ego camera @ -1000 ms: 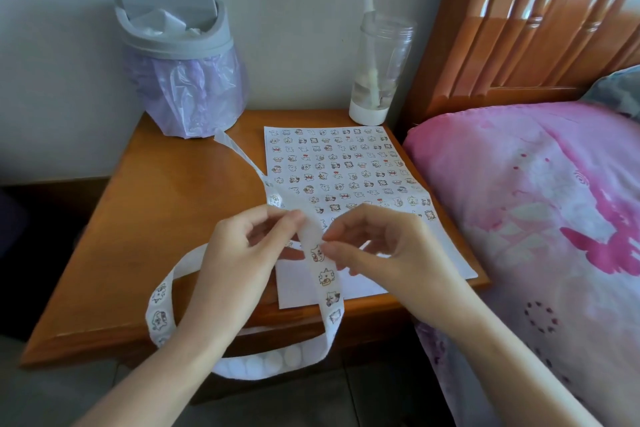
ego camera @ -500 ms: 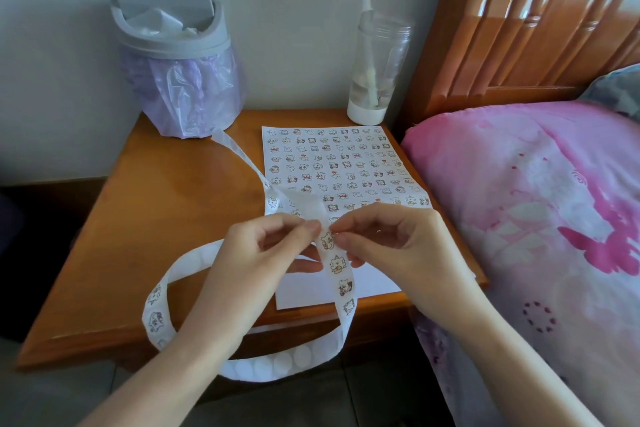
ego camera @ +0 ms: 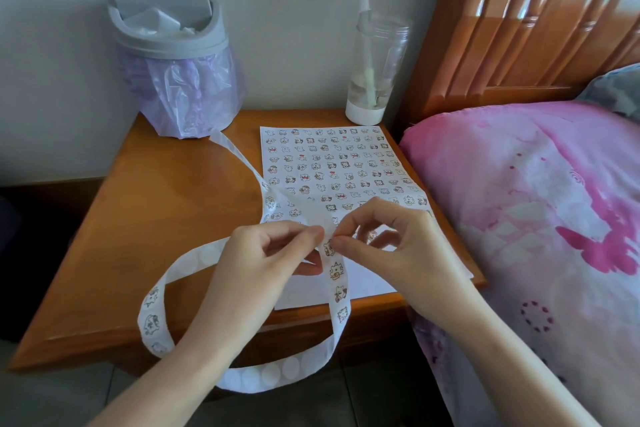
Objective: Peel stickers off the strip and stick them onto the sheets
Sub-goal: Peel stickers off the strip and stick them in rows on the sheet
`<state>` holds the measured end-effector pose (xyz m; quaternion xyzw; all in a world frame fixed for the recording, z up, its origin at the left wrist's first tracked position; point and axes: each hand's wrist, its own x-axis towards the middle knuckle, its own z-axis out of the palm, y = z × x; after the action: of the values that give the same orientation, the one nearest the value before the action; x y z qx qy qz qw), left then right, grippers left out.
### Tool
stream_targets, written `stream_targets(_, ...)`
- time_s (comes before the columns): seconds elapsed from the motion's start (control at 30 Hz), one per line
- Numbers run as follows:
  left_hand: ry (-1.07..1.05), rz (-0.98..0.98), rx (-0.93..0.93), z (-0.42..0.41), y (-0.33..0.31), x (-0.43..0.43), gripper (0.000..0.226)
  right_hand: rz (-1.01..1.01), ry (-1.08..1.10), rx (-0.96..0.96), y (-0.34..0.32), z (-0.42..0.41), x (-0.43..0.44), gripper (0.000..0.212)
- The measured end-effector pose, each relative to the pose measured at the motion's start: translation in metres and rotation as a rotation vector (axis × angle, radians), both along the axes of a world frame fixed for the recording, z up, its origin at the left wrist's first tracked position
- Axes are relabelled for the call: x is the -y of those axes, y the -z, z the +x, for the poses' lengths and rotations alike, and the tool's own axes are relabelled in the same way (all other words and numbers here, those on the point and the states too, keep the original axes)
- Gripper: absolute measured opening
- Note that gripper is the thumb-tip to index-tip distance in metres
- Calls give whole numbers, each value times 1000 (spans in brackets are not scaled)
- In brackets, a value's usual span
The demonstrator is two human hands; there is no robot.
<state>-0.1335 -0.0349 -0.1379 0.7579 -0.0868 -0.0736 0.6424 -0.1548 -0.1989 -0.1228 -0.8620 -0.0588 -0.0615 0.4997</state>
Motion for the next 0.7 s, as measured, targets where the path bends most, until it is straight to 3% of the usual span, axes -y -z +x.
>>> stream_targets(0.2, -16, -35, -89, 5, 3, 0, 13, -114, -40, 17, -2, 0, 0, 5)
stream_targets(0.33, -42, -9, -69, 8, 6, -2, 14, 0, -51, -9, -10, 2, 13, 4)
stream_targets(0.43, -24, 36, -16, 7, 8, -2, 14, 101, 102, -19, -16, 7, 40, 2)
stream_targets(0.53, -7, 94, 60, 6, 9, -4, 12, 91, 246, -140, -14, 8, 69, 6)
stream_targets(0.7, -13, 179, 148, 8, 12, -5, 9, 27, 275, -298, -2, 15, 87, 7)
